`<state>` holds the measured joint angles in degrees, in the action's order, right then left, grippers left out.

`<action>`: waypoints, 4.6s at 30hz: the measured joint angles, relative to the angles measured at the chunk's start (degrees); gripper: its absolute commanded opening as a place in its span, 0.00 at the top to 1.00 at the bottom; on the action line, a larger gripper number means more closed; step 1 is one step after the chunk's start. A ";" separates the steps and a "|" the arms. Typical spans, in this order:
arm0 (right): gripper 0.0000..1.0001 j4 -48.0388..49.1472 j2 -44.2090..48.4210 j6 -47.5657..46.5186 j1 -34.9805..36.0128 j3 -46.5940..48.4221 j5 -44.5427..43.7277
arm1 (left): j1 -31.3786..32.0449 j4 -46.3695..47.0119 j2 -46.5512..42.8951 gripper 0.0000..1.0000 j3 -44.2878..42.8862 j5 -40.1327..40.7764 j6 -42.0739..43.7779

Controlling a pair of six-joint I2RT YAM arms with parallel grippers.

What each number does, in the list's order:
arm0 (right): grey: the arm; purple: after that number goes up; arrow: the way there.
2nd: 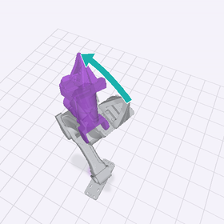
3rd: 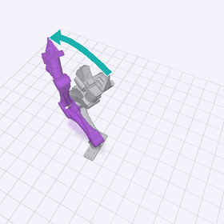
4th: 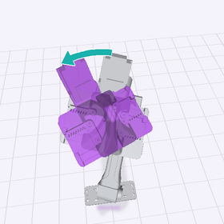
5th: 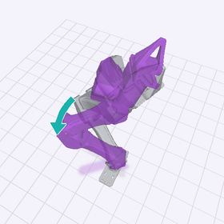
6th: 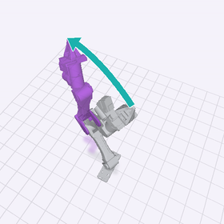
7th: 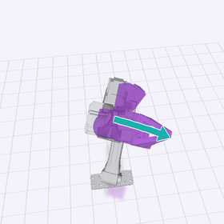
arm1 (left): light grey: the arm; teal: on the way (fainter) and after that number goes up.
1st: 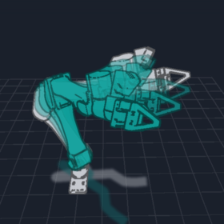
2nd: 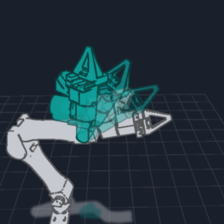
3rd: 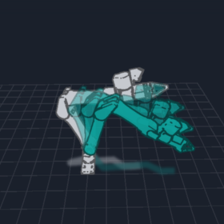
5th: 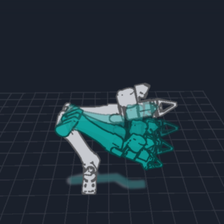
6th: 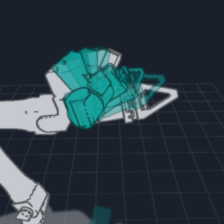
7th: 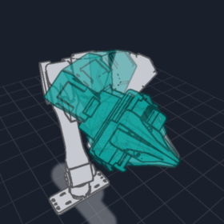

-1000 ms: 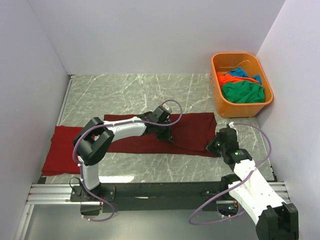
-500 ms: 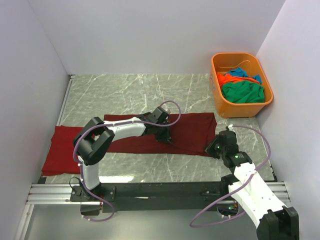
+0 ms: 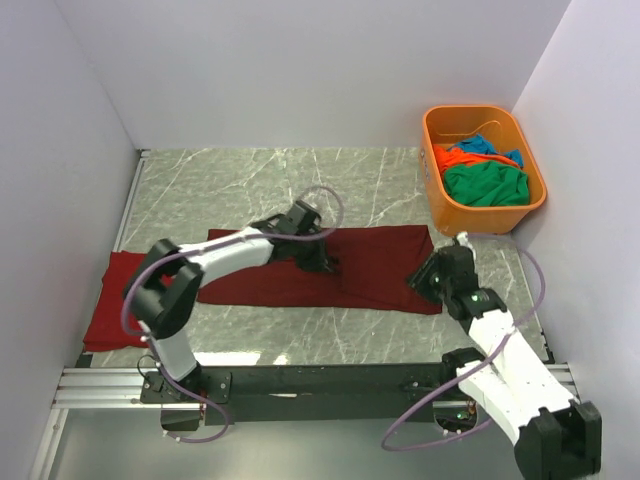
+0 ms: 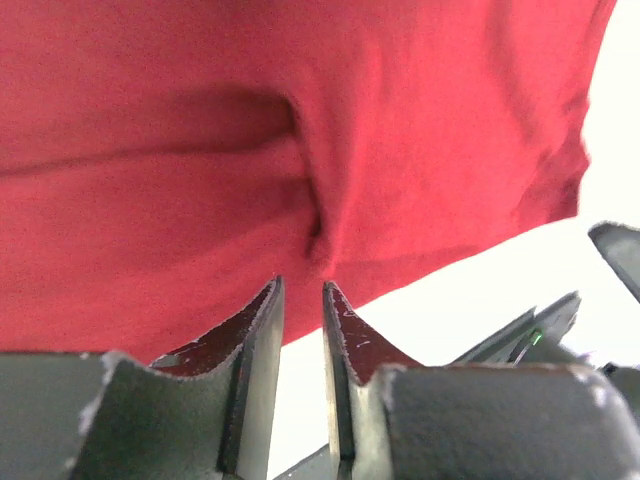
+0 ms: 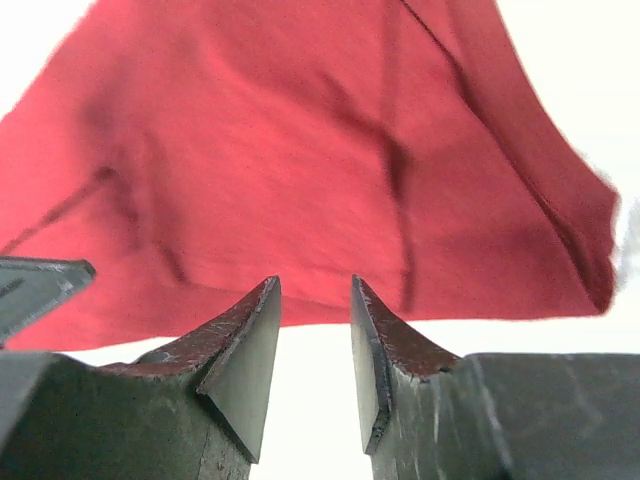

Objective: Fold and stack the t-shirts
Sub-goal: Fold the tshirt

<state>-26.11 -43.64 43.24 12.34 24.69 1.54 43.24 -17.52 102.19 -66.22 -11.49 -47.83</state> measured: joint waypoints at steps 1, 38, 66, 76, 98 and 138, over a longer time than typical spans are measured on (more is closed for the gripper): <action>0.59 0.26 -1.42 -0.42 0.31 1.84 -0.09 | -1.09 -0.66 -1.36 0.75 0.00 0.83 -0.13; 0.62 17.38 -49.16 -9.29 27.43 23.28 -2.40 | -42.10 -14.75 5.73 0.72 -7.41 26.64 -7.93; 0.64 21.05 -51.56 -9.01 30.01 24.04 -4.63 | -43.34 -8.15 6.38 0.99 -6.54 22.64 -6.86; 0.64 24.00 -51.58 -7.91 30.16 22.80 -5.20 | -46.95 -6.62 4.92 0.99 -6.12 18.25 -5.88; 0.55 25.70 -51.52 -7.63 30.25 22.51 -4.70 | -51.19 -4.20 5.55 0.52 -6.84 10.82 -3.91; 0.50 10.43 -53.79 -6.73 11.52 29.99 -10.12 | -8.81 -2.71 -3.37 0.99 9.16 26.67 -1.09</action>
<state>-15.68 -97.43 36.51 23.86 54.68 -8.58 34.44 -20.23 98.83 -57.06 15.18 -48.93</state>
